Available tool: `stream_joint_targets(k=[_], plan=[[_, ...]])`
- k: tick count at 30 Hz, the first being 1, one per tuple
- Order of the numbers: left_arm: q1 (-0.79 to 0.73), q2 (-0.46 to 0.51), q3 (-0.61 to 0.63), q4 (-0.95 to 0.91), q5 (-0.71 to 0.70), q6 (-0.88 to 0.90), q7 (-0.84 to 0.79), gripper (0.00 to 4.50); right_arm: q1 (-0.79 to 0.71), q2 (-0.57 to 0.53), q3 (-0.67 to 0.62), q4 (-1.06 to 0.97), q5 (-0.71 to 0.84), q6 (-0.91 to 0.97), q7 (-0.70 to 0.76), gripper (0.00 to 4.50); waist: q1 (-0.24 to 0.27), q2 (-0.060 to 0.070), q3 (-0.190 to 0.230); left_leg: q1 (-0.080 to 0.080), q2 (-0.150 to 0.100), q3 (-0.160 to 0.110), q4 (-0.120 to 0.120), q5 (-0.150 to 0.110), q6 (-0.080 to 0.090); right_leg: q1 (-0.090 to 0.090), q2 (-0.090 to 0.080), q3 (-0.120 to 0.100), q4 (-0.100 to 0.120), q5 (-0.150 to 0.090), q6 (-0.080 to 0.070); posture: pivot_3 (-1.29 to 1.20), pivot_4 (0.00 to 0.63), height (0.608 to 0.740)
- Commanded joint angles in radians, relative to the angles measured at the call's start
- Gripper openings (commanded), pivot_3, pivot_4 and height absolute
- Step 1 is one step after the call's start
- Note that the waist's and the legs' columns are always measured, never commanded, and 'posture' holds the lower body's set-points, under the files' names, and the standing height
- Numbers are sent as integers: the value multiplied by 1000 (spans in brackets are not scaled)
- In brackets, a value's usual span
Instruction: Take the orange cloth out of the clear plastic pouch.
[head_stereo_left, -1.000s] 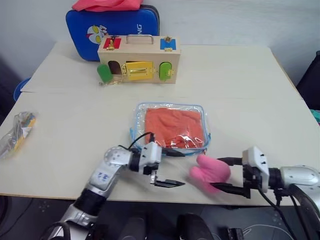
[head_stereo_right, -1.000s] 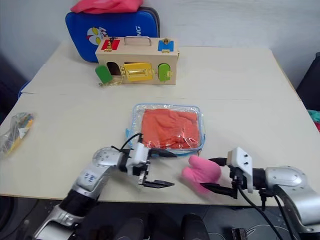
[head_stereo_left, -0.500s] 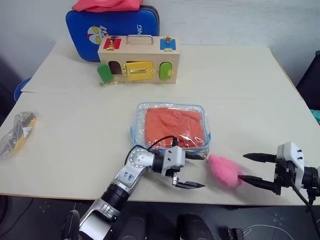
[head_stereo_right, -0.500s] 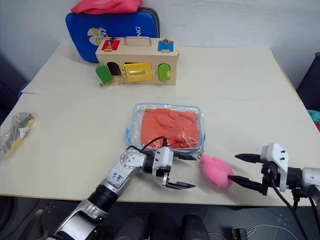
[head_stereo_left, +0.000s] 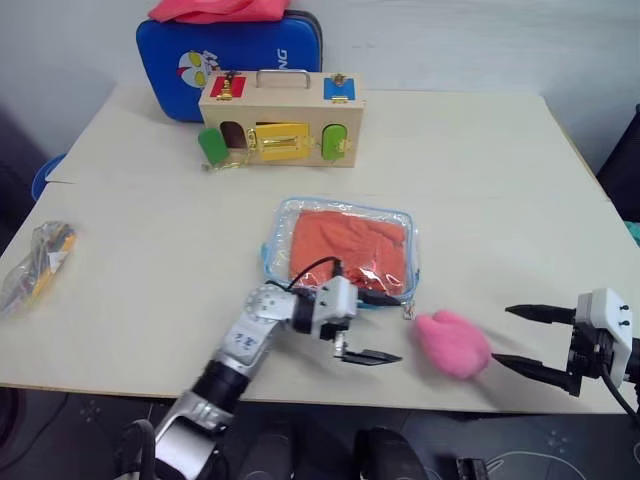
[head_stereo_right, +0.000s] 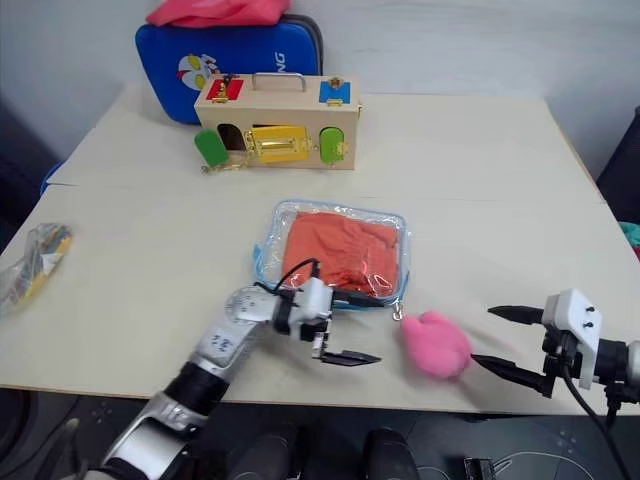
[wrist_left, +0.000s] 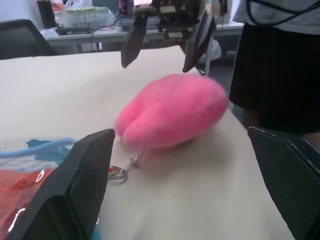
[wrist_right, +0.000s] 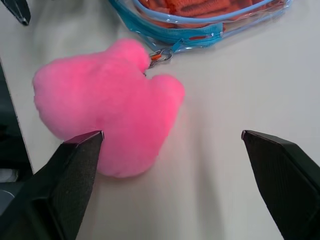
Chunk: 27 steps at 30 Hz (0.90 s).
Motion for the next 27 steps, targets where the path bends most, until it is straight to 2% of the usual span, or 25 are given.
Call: stream_joint_targets(k=[1,6,8,15,20,21,24,27], plan=[[73,125,89,-160,-106,68,-71,4500,15,-19,16,-37,-7,4,16,4496,-7,1,0,0,1,0,-1,0,0,0,1,0,0,0,0,0,150,740],[161,256,229,-239,-191,116,-71,4500,-63,16,143,-23,-75,0,-44,4496,-8,1,0,1,0,-1,1,0,0,1,0,7,0,0,0,0,150,740],[199,310,287,-237,-199,110,-75,4500,-105,38,189,-28,-49,14,-33,4099,-7,2,0,1,0,-1,1,0,0,1,-1,7,0,0,-1,0,150,740],[258,379,361,-260,-211,123,-59,4500,-162,7,261,-152,42,124,25,1792,-6,2,1,-1,-1,-2,1,-1,1,1,-2,6,-2,0,-1,0,150,740],[279,383,377,-276,-216,127,-37,4500,-282,22,333,-303,120,237,-25,227,-10,3,2,-1,0,-2,0,-1,0,0,-2,6,-2,0,-1,0,150,740],[281,378,372,-282,-216,129,-31,4500,-319,47,365,-312,109,251,-62,26,-9,3,2,-1,0,-2,0,-1,0,0,-1,6,-2,0,-1,0,150,740],[284,367,354,-291,-212,130,-24,4500,-395,105,474,-301,46,283,-138,26,-9,3,2,-1,0,-2,0,-1,0,0,-1,6,-2,0,-1,0,150,740],[262,345,319,-280,-199,122,-25,4500,-444,218,613,-169,-105,210,-227,26,-6,3,1,-1,0,-2,0,-1,0,-1,-1,6,-2,0,-1,0,150,740]])
